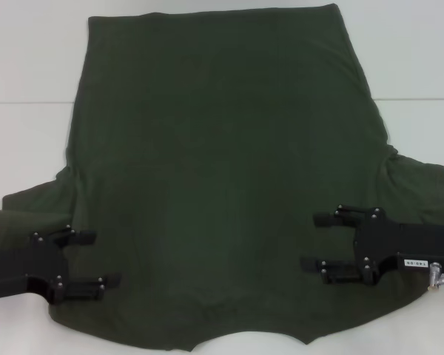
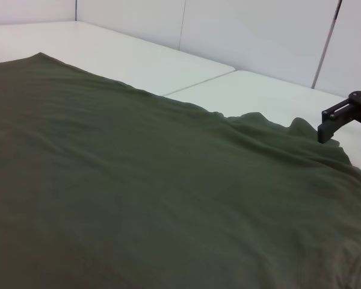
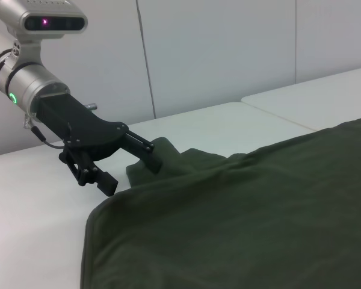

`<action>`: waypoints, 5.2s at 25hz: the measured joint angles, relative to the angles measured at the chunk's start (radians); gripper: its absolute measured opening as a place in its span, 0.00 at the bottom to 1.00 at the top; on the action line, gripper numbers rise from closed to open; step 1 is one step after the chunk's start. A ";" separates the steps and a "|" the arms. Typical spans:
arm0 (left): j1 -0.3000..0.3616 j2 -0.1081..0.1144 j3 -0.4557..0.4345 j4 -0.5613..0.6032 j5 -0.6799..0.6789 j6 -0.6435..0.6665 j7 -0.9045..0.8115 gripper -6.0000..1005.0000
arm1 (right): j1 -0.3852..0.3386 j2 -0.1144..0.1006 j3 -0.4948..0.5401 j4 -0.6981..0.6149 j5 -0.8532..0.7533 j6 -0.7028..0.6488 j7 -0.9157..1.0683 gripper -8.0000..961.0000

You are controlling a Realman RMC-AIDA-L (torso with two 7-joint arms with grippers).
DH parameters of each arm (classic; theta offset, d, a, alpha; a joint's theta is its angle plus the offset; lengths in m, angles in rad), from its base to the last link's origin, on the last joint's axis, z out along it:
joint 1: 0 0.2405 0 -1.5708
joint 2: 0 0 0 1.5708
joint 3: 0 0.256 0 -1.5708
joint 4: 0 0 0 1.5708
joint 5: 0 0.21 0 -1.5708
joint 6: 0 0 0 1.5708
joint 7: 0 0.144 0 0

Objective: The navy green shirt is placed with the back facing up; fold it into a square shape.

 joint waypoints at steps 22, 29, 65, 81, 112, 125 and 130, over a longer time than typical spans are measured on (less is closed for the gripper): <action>-0.088 0.122 -0.196 0.031 0.118 0.024 -0.773 0.90 | 0.005 -0.001 -0.001 0.000 0.000 0.003 0.003 0.90; -0.115 0.145 -0.240 0.035 0.245 -0.132 -0.931 0.88 | 0.012 0.000 -0.002 0.000 -0.001 0.003 0.003 0.90; -0.131 0.113 -0.021 -0.017 0.296 -0.263 -0.899 0.80 | 0.012 -0.002 -0.001 -0.004 0.000 -0.001 0.010 0.90; -0.132 0.111 -0.016 -0.015 0.276 -0.285 -0.894 0.28 | 0.012 -0.002 -0.001 -0.001 0.000 -0.002 0.010 0.90; -0.293 0.139 0.211 0.201 0.377 -0.160 -1.187 0.05 | 0.023 -0.003 -0.004 -0.005 0.007 -0.005 0.010 0.90; -0.353 0.057 0.330 0.134 0.330 -0.175 -1.339 0.08 | 0.023 -0.003 -0.014 -0.005 0.004 -0.005 0.006 0.90; -0.349 0.092 0.258 -0.025 0.160 -0.166 -1.284 0.21 | 0.023 -0.005 -0.015 -0.007 0.003 -0.003 0.008 0.90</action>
